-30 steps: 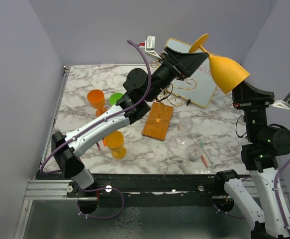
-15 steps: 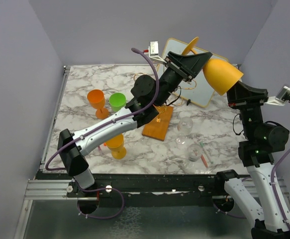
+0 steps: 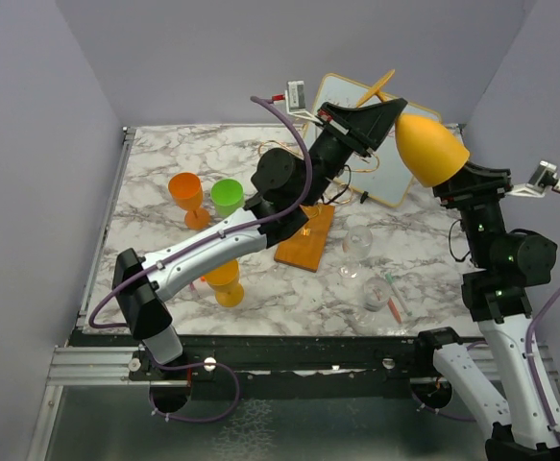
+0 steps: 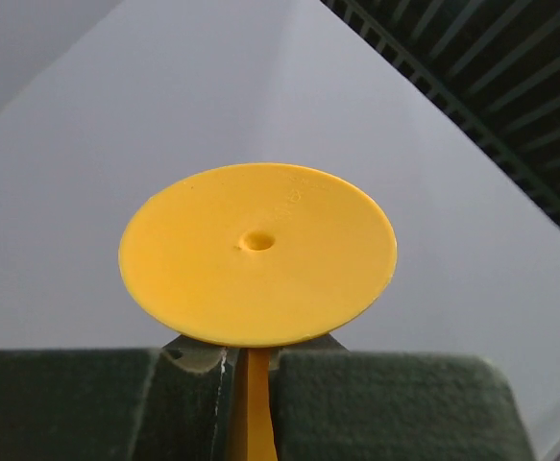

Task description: Place the wine glass upside down on the wine glass rack

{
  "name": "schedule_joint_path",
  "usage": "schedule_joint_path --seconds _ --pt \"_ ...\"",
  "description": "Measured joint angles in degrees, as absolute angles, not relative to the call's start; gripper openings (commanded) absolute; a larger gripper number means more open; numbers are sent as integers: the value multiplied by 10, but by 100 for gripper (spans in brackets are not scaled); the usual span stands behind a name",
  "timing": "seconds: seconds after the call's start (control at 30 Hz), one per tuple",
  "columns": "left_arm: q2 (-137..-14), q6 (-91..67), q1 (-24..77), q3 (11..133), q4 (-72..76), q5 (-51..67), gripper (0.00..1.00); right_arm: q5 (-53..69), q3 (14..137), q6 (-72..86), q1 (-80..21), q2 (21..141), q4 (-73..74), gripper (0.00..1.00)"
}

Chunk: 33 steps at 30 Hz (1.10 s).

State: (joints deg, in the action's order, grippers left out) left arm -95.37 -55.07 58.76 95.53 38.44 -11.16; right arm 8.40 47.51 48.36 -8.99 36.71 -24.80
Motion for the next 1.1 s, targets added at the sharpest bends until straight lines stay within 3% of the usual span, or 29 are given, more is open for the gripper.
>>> schedule_joint_path --seconds 0.4,0.67,0.9,1.1 --pt "-915 -279 584 977 314 -85 0 57 535 396 -90 343 -29 62" --pt "-910 -130 566 1135 80 -71 0 41 559 359 -90 340 32 64" --pt "-859 -62 536 1176 -97 -72 0 62 623 347 -90 396 58 68" --pt "-793 -11 506 1121 -153 -105 0 148 718 331 -90 488 97 70"
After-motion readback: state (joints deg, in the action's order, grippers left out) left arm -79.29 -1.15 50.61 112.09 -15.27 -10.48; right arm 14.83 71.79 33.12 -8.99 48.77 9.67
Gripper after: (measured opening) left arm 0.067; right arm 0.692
